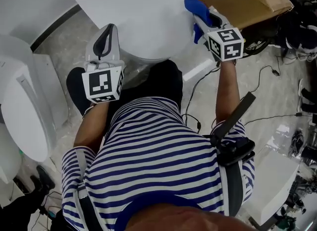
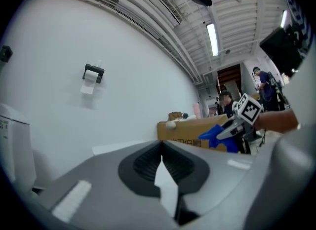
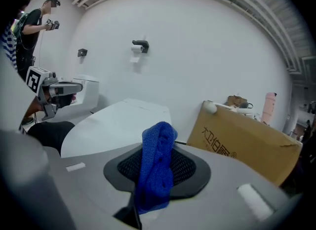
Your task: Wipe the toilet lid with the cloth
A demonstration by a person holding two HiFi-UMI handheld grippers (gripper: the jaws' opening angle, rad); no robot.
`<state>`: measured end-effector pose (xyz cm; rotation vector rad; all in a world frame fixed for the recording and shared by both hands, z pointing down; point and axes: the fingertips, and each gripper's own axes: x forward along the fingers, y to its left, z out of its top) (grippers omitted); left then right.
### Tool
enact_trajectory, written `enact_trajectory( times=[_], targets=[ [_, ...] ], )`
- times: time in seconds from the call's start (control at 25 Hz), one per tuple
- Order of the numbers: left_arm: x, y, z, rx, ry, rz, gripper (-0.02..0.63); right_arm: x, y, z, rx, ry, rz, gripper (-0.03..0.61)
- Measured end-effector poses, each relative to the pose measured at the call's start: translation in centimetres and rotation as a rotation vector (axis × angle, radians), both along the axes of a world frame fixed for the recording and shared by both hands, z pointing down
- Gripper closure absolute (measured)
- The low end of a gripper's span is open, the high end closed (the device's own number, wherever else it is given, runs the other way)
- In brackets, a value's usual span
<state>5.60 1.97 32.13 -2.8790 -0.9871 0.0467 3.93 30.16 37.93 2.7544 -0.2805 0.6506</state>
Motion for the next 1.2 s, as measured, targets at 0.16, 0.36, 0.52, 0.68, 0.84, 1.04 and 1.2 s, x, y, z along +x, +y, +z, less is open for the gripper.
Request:
enact_trajectory(
  times=[0.16, 0.36, 0.52, 0.68, 0.84, 1.04, 1.2],
  targets=[
    [-0.4, 1.3, 0.2, 0.004, 0.008, 0.015, 0.611, 0.6, 1.8, 2.4, -0.001, -0.010, 0.027, 0.457],
    [-1.5, 1.7, 0.4, 0.013, 0.011, 0.020, 0.611, 1.2, 1.5, 7.4, -0.016, -0.075, 0.006, 0.457],
    [-1.9, 0.6, 0.1, 0.009, 0.018, 0.010, 0.611, 1.1, 0.9, 7.7, 0.005, -0.099, 0.014, 0.457],
    [-1.6, 0.5, 0.1, 0.004, 0.019, 0.000, 0.611, 0.8, 0.1, 8.0, 0.003, -0.106, -0.002, 0.457],
    [-1.8, 1.2, 0.3, 0.003, 0.020, 0.007, 0.611, -0.3, -1.5, 8.1, 0.000, -0.117, -0.033, 0.457],
    [-2.2, 0.5, 0.1, 0.003, 0.021, 0.002, 0.611, -2.0, -6.8, 7.7, -0.004, -0.123, -0.116, 0.457],
    [-2.2, -0.5, -0.1, 0.004, 0.018, -0.008, 0.611, -3.0, -11.9, 7.3, -0.007, -0.129, -0.187, 0.457]
  ],
)
